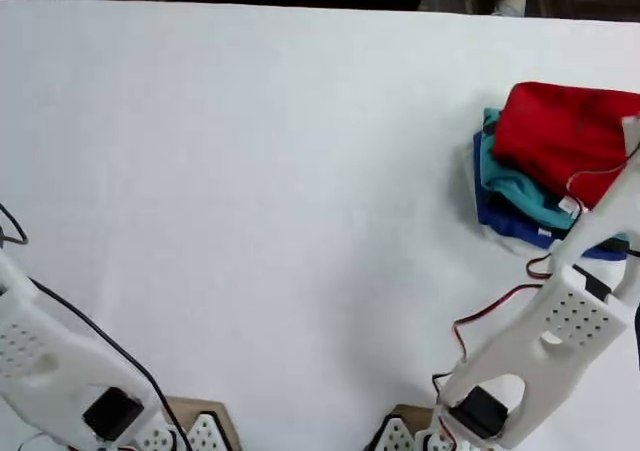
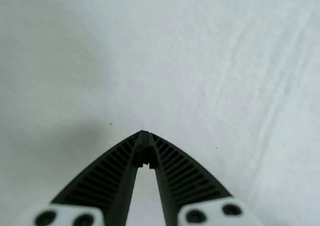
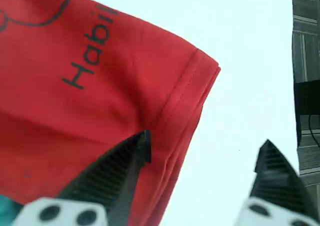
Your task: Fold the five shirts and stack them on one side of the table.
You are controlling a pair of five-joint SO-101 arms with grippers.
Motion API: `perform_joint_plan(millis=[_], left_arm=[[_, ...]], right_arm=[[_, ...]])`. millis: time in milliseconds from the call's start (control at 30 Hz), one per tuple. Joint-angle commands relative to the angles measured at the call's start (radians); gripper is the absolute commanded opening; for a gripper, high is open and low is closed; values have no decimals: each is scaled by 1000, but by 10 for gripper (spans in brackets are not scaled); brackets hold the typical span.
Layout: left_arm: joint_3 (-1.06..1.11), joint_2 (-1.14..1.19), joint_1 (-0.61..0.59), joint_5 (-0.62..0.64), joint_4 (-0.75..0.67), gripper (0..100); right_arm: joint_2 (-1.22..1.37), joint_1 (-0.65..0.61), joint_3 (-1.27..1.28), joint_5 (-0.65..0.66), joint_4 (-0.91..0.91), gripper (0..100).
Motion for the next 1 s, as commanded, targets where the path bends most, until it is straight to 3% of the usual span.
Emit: perform_joint_plan(millis=[0,67,167,200,500,800,967], left_arm=[[-10,-17,6,8,14,27],[-10,-17,6,8,12,27],[-12,-17,6,8,11,27],[-12,-17,5,8,11,27],[-12,-17,-2,3,11,27],[-90,-17,3,5,57,27],[-142,-17,17,9,89,27]], right_arm=[[-130,-119,-83,-58,156,315],[-151,-194,-40,-49,185,229],[-171,-252,60,-51,180,23],[-171,-268,100,-51,180,11],[-153,-265,430,-40,139,20],[-254,-74,623,258,105,20],[-326,-39,649,310,108,21]])
